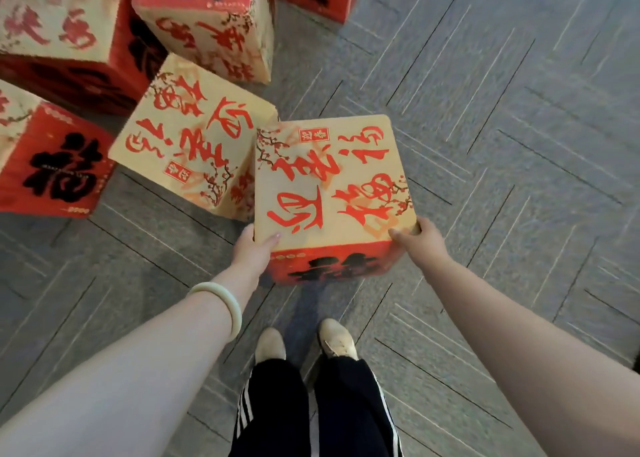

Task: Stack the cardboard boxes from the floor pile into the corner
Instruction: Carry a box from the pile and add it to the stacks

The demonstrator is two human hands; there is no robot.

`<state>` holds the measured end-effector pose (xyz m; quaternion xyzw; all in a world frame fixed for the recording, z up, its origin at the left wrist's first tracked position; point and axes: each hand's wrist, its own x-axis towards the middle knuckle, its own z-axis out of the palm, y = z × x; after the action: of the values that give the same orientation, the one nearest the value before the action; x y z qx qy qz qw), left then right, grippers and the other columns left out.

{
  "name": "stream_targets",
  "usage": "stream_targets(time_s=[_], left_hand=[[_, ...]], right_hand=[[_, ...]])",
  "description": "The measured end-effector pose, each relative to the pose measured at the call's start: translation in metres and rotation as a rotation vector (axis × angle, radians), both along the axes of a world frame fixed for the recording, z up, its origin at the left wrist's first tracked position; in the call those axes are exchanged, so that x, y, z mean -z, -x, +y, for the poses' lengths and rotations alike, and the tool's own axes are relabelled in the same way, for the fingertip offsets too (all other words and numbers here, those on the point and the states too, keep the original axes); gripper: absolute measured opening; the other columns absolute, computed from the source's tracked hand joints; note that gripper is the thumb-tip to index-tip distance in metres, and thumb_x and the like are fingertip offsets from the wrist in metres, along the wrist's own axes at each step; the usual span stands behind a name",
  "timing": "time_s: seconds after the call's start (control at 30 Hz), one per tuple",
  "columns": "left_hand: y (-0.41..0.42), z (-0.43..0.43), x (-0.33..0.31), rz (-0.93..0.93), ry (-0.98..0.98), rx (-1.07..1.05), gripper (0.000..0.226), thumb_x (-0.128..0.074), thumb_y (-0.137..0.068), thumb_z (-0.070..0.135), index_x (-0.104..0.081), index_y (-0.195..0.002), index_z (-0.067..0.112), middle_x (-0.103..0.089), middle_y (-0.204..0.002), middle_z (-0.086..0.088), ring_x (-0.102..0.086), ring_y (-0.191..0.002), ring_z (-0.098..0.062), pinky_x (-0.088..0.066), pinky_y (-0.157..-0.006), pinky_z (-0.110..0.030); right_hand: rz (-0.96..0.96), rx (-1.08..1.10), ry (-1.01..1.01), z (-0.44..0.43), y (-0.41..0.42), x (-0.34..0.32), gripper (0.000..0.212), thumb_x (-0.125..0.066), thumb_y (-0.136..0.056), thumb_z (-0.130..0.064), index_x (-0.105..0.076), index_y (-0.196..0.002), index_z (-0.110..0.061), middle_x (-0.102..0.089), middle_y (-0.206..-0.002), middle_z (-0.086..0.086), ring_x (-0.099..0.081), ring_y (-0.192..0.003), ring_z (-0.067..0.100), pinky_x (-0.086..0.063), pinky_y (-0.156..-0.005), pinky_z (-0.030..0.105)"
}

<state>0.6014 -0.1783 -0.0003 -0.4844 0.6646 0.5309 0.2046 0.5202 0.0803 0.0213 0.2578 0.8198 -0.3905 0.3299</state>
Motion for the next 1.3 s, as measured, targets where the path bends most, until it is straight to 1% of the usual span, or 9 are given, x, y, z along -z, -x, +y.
stream_targets(time_s=[0.13, 0.27, 0.37, 0.43, 0.5, 0.63, 0.8, 1.07, 1.3], left_hand=[[0.025, 0.001, -0.093, 0.12, -0.041, -0.048, 0.046, -0.059, -0.09, 0.03, -0.046, -0.132, 0.017, -0.058, -0.118, 0.001, -0.054, -0.108, -0.018, -0.043, -0.082, -0.031], [0.037, -0.007, -0.202, 0.249, -0.053, -0.158, 0.064, -0.06, -0.087, 0.041, -0.033, -0.143, 0.023, -0.044, -0.14, 0.003, -0.044, -0.126, -0.021, -0.038, -0.101, -0.037], [0.036, -0.017, -0.296, 0.353, -0.017, -0.258, 0.064, -0.056, -0.09, 0.041, -0.028, -0.145, 0.022, -0.041, -0.134, 0.007, -0.04, -0.129, -0.023, -0.035, -0.094, -0.033], [0.027, -0.034, -0.353, 0.418, 0.004, -0.317, 0.063, -0.057, -0.087, 0.047, -0.034, -0.142, 0.025, -0.047, -0.13, 0.009, -0.049, -0.119, -0.022, -0.039, -0.087, -0.029], [0.008, -0.053, -0.402, 0.504, 0.029, -0.369, 0.06, -0.06, -0.082, 0.053, -0.045, -0.135, 0.029, -0.058, -0.124, 0.004, -0.055, -0.108, -0.019, -0.044, -0.084, -0.031], [-0.051, -0.087, -0.482, 0.656, 0.027, -0.475, 0.07, -0.068, -0.065, 0.066, -0.049, -0.126, 0.038, -0.063, -0.119, 0.007, -0.06, -0.109, -0.019, -0.047, -0.096, -0.044], [-0.149, -0.119, -0.567, 0.814, 0.158, -0.543, 0.049, -0.069, -0.078, 0.044, -0.057, -0.123, 0.03, -0.069, -0.111, 0.003, -0.066, -0.099, -0.015, -0.052, -0.079, -0.03], [-0.374, -0.147, -0.647, 0.862, 0.47, -0.808, 0.057, -0.074, -0.077, 0.026, -0.049, -0.128, 0.023, -0.063, -0.114, 0.002, -0.06, -0.092, -0.007, -0.047, -0.066, -0.02], [-0.636, -0.105, -0.684, 0.775, 0.714, -1.024, 0.062, -0.078, -0.073, 0.023, -0.049, -0.127, 0.022, -0.064, -0.115, 0.002, -0.062, -0.101, -0.013, -0.049, -0.075, -0.024]], right_hand=[[0.11, 0.034, 0.094, 0.003, 0.029, -0.093, 0.053, -0.064, -0.087, -0.027, -0.043, -0.133, -0.012, -0.055, -0.128, 0.006, -0.053, -0.113, 0.024, -0.046, -0.089, 0.038], [0.227, 0.021, 0.215, -0.011, 0.053, -0.203, 0.054, -0.061, -0.088, -0.032, -0.038, -0.134, -0.014, -0.055, -0.12, 0.003, -0.053, -0.099, 0.017, -0.042, -0.078, 0.032], [0.279, -0.058, 0.302, -0.031, 0.065, -0.286, 0.061, -0.06, -0.086, -0.045, -0.033, -0.134, -0.019, -0.056, -0.12, 0.001, -0.055, -0.1, 0.018, -0.044, -0.076, 0.033], [0.311, -0.125, 0.371, -0.051, 0.068, -0.343, 0.068, -0.064, -0.081, -0.049, -0.032, -0.134, -0.021, -0.056, -0.119, -0.001, -0.055, -0.096, 0.016, -0.044, -0.072, 0.029], [0.362, -0.212, 0.44, -0.073, 0.064, -0.394, 0.074, -0.069, -0.077, -0.047, -0.031, -0.135, -0.022, -0.054, -0.118, -0.004, -0.055, -0.097, 0.014, -0.046, -0.074, 0.028], [0.451, -0.388, 0.554, -0.119, 0.042, -0.466, 0.081, -0.077, -0.072, -0.036, -0.031, -0.137, -0.024, -0.057, -0.12, -0.005, -0.058, -0.105, 0.016, -0.051, -0.091, 0.038], [0.553, -0.61, 0.702, -0.189, -0.019, -0.536, 0.068, -0.075, -0.077, -0.018, -0.035, -0.132, -0.028, -0.057, -0.114, -0.008, -0.058, -0.095, 0.005, -0.05, -0.075, 0.021], [0.598, -0.983, 0.851, -0.299, -0.185, -0.611, 0.073, -0.081, -0.066, -0.031, -0.042, -0.128, -0.028, -0.063, -0.118, -0.001, -0.062, -0.106, 0.019, -0.051, -0.092, 0.048], [0.513, -1.279, 1.003, -0.351, -0.422, -0.649, 0.076, -0.077, -0.074, -0.025, -0.035, -0.137, -0.024, -0.057, -0.116, -0.005, -0.058, -0.106, 0.017, -0.049, -0.093, 0.04]])
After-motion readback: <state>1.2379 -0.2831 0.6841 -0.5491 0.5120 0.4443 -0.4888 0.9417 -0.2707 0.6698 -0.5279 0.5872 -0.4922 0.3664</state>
